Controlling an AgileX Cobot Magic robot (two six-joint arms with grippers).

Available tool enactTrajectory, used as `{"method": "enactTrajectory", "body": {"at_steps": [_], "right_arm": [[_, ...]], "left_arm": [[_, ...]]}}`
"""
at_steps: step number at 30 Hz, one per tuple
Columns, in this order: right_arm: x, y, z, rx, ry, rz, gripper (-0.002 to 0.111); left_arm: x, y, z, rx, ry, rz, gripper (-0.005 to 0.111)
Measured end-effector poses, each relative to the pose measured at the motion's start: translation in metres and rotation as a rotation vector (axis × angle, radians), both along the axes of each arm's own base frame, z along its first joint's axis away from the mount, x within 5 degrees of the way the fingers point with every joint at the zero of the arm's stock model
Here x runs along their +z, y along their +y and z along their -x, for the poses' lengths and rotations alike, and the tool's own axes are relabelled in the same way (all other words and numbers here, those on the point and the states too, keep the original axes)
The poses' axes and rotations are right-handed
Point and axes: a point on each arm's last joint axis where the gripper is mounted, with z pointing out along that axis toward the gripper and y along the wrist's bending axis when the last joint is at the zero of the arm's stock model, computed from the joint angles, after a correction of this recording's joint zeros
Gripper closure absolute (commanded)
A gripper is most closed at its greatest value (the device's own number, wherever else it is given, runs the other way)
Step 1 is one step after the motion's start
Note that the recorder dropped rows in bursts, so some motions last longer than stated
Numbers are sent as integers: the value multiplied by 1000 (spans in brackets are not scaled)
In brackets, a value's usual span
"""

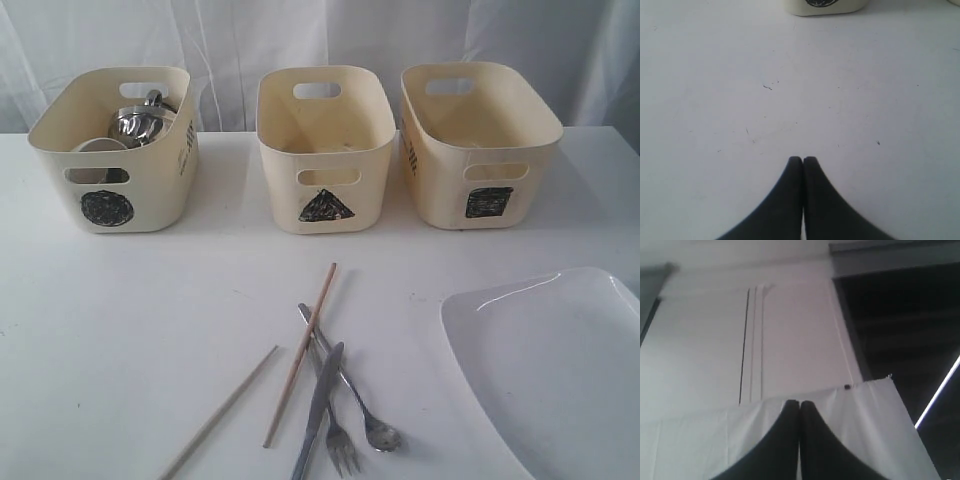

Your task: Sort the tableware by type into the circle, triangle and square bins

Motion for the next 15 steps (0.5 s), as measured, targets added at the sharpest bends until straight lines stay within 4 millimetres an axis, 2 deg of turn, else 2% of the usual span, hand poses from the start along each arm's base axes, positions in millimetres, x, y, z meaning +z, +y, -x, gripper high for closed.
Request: {"method": "enactTrajectory", "body": {"at_steps": [2,4,6,8,10,11,13,15], "right_arm": [[33,-4,-2,55,-29,-72,108],[65,-5,-15,105,-17,-106,108],[98,-5,-35,136,31,-101,108],[121,-3,-76,135,184,-53,108],[125,-2,-127,123,422,13,108],[121,-3,-154,122,567,24,108],[102,-8,-200,141,840,-52,108],[64,-17,-238,160,1137,-260,108]], "left_arm": [[0,0,0,0,0,0,107],[0,0,0,-1,0,-2,107],[0,0,0,-1,0,-2,107],[0,0,0,-1,0,-2,107],[0,0,0,-1,0,-2,107],[0,0,0,-1,0,-2,107],[0,0,0,-1,0,-2,107],[0,0,0,-1,0,-2,107]]}}
